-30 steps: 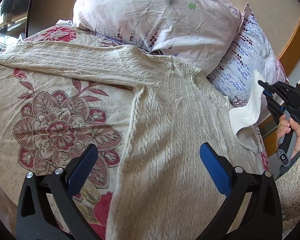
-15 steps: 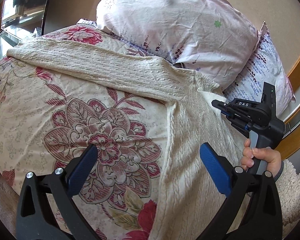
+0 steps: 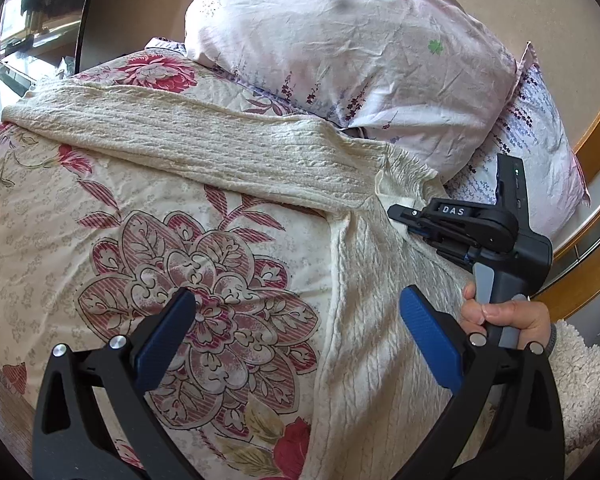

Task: Fold small clothes
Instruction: 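Grasp the other sleeve with the left tool and fold it across the body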

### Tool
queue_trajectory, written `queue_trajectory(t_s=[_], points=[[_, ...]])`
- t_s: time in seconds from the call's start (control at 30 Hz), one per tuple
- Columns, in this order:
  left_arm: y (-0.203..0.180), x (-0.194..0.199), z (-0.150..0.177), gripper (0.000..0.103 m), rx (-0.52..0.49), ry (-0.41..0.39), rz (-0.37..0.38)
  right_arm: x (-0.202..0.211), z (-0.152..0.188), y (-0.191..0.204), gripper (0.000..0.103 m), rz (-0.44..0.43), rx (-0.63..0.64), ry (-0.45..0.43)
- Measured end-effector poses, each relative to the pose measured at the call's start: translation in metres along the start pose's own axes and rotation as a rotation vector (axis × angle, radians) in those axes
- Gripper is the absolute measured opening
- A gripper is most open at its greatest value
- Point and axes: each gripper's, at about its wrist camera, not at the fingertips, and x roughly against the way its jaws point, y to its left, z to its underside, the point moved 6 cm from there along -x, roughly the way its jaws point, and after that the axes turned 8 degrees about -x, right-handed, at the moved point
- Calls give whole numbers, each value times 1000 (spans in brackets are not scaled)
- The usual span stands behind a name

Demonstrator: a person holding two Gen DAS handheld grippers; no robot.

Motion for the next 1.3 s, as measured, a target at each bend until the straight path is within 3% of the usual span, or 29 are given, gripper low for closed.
queue_trajectory(t_s=[0.07,0.1,0.2,0.33,0.43,0.5,0.53,0.63,0.73,0.8,1.1,1.2,1.3], points=[[7,1,-5,101,13,-4,-7,10,3,0,40,-39,-8,12],[12,2,-9,101,26,-4,-9,19,3,1,42,-66,-8,-5],[29,3,-21,101,90,-16,-18,38,-5,2,41,-60,14,-102],[55,1,-39,101,189,-30,-39,21,-11,3,40,45,51,-96],[71,-1,-51,101,259,-42,-37,-5,3,13,41,168,183,-44],[80,-6,-56,101,322,-31,-19,-7,13,25,42,259,333,-75],[83,-10,-58,101,357,-27,-3,-4,15,28,42,260,346,-78],[87,-21,-60,95,463,-20,58,15,15,23,46,132,225,-56],[86,-37,-58,83,587,0,155,45,15,9,53,88,161,-90],[85,-48,-56,81,664,9,190,61,17,-1,54,76,139,-103],[104,-65,-64,70,900,-91,181,116,35,-61,54,109,23,-128],[119,-63,-64,57,986,-137,159,120,39,-69,54,125,2,-140],[126,-65,-65,45,1008,-161,169,135,41,-80,57,140,-7,-159]])
